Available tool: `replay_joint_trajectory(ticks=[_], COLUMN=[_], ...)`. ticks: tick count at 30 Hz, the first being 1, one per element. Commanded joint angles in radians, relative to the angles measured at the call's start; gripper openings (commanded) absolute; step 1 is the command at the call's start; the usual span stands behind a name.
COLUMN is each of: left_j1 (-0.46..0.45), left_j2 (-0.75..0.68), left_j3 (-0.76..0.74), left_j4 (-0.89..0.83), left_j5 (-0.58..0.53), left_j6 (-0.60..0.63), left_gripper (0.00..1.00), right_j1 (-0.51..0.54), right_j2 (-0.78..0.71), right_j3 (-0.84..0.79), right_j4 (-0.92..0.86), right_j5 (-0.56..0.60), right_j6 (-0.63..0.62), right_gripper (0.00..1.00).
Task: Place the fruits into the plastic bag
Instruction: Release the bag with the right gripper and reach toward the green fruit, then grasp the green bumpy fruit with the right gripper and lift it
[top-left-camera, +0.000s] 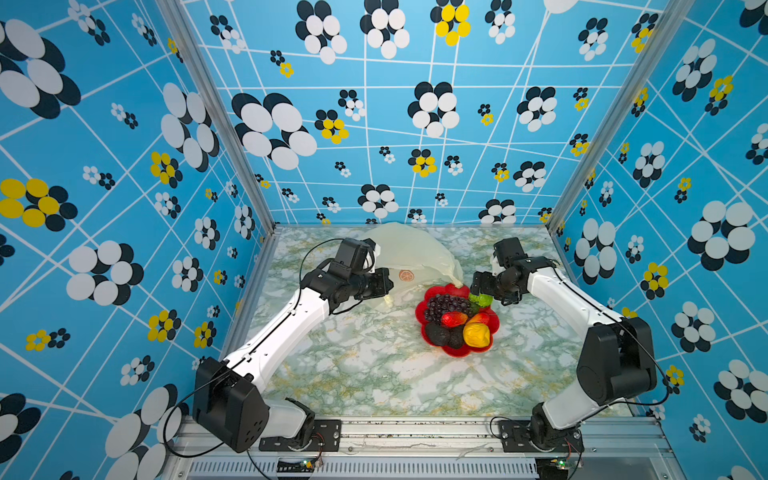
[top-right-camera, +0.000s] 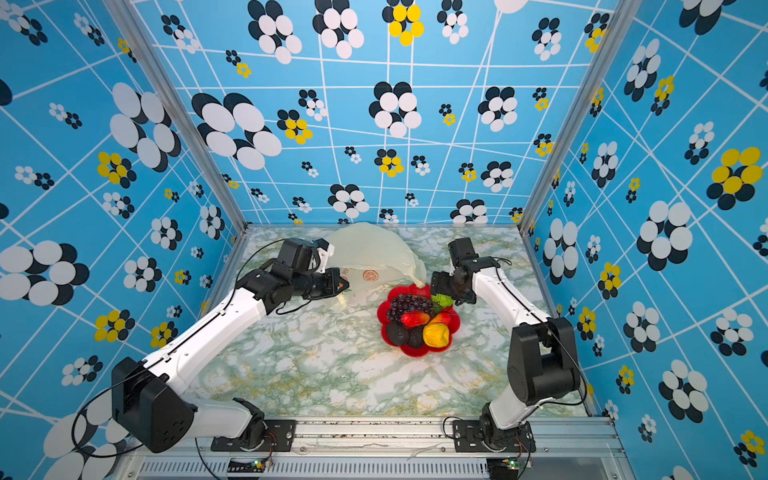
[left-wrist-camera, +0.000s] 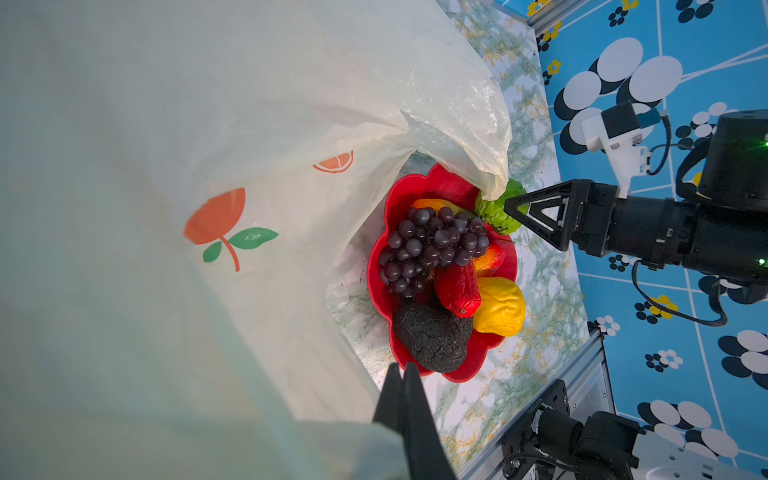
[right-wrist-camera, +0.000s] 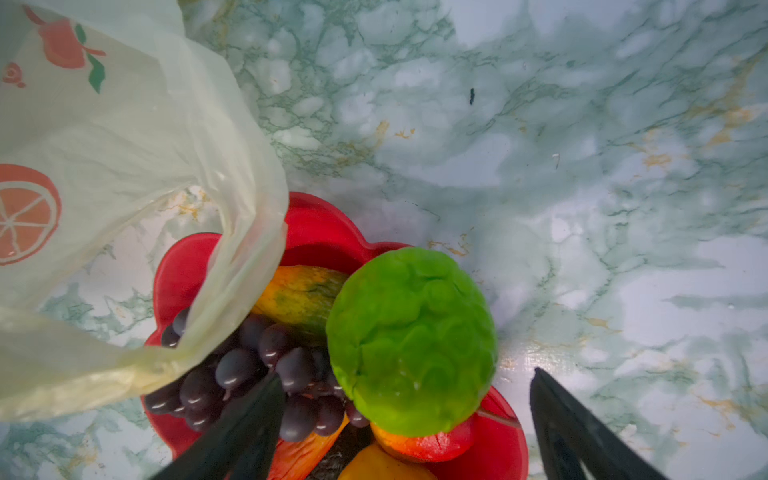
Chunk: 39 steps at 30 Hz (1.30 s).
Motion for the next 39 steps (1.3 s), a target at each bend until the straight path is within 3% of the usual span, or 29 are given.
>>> replay_joint_trajectory(ticks=[1, 10, 19, 34, 39], left_j1=[-0.005, -0.004, -0.004, -0.005, -0.005], left_j2=[-0.019, -0.029, -0.03, -0.037, -0.042], left_j3=[-0.014, -0.02, -0.026, -0.049, -0.058], left_j4=[-0.002, -0.01, -0.004, 0.015, 0.024], left_j5=[0.013, 0.01, 0.014, 0.02, 0.02], left_j6=[-0.004, -0.004, -0.011, -0.025, -0.03], left_gripper=[0.0, 0.0, 0.0, 0.0, 0.0], right_j1=[-0.01, -0.009, -0.009, -0.009, -0.009], right_j2=[0.046, 0.093, 0.084, -0.175, -0.279], right_j3=[0.03, 0.039, 0.044, 0.062, 0.082], right_j4=[0.006, 0.025, 0.023, -0.026, -0.009], right_j5=[-0.02, -0.027, -0.032, -0.001, -0.076], right_j6=[0.007, 0.013, 0.007, 0.017, 0.062], right_gripper=[0.94, 0.86, 0.56, 0.46, 0.43])
